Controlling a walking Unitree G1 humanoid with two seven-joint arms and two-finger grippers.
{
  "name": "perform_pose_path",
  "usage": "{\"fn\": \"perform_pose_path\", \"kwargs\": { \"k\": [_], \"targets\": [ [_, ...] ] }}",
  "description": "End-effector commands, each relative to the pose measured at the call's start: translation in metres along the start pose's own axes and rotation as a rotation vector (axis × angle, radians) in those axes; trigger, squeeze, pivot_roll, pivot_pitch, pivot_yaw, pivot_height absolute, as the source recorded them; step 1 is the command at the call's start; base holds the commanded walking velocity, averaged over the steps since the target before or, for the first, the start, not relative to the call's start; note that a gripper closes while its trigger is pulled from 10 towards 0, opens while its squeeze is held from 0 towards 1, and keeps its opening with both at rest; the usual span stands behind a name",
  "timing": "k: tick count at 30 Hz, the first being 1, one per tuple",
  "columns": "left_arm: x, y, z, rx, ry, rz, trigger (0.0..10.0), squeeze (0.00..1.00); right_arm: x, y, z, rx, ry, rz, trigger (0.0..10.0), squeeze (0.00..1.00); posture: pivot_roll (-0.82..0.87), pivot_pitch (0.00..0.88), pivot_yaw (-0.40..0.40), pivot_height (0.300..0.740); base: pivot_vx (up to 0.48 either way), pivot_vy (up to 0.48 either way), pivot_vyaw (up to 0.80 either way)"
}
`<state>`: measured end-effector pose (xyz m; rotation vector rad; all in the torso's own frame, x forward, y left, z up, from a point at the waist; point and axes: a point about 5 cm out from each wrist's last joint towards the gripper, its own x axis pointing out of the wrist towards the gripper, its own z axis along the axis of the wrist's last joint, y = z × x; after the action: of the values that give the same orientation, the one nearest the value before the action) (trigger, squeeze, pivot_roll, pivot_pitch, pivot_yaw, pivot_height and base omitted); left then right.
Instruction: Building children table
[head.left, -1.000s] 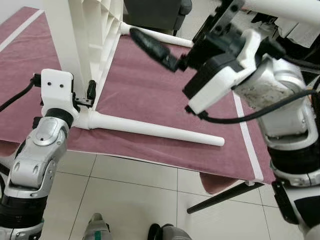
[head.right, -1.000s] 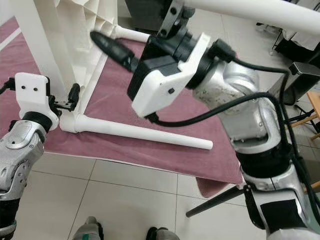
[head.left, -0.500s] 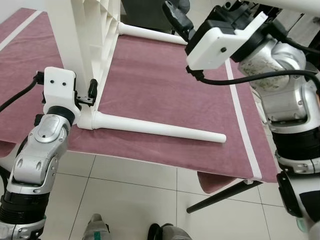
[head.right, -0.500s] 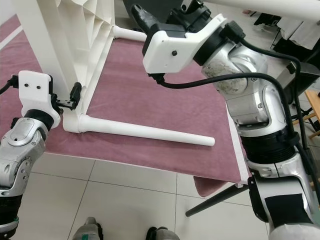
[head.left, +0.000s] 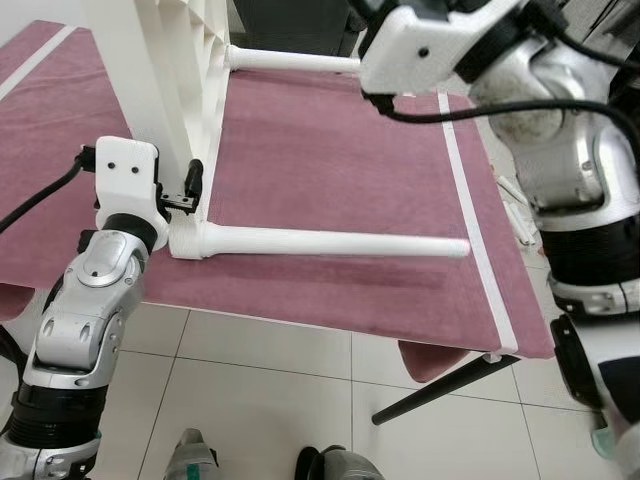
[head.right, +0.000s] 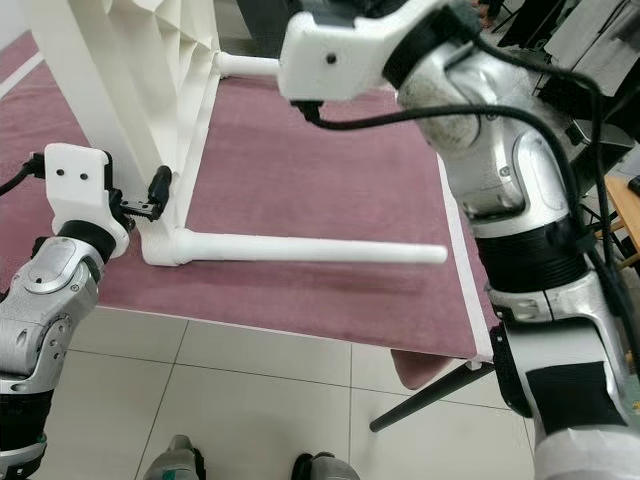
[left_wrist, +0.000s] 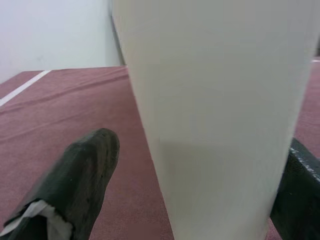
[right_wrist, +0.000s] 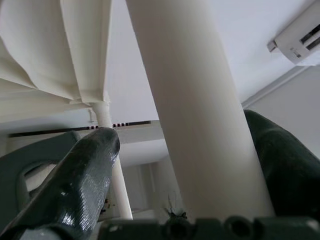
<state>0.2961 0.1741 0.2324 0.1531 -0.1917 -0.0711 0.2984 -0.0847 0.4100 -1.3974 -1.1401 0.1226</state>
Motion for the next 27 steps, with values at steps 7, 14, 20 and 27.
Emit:
{"fn": "perform_pose_path", "kwargs": {
  "k": [7,14,20,27],
  "targets": [
    [-0.005,-0.004,-0.004,-0.023,0.013,-0.006,10.0,0.0,0.0,-0.009,-0.01,-0.001,0.077,-0.053,10.0,0.0,0.15,0.096,-0.038,0.74,0.0,0.0,0.0],
    [-0.005,-0.007,-0.006,-0.03,0.017,-0.013,10.0,0.0,-0.012,0.009,-0.026,0.003,0.174,0.051,7.3,0.0,0.15,0.1,-0.034,0.74,0.0,0.0,0.0],
    [-0.01,-0.008,-0.01,-0.033,0.04,-0.005,10.0,0.0,-0.023,0.023,-0.035,0.032,0.258,0.115,9.1,0.0,0.15,0.106,-0.036,0.74,0.0,0.0,0.0],
    [-0.013,-0.014,-0.015,-0.047,0.074,0.006,10.0,0.0,-0.028,0.031,-0.041,0.066,0.316,0.138,4.4,0.0,0.15,0.108,-0.037,0.74,0.0,0.0,0.0]
  ]
}}
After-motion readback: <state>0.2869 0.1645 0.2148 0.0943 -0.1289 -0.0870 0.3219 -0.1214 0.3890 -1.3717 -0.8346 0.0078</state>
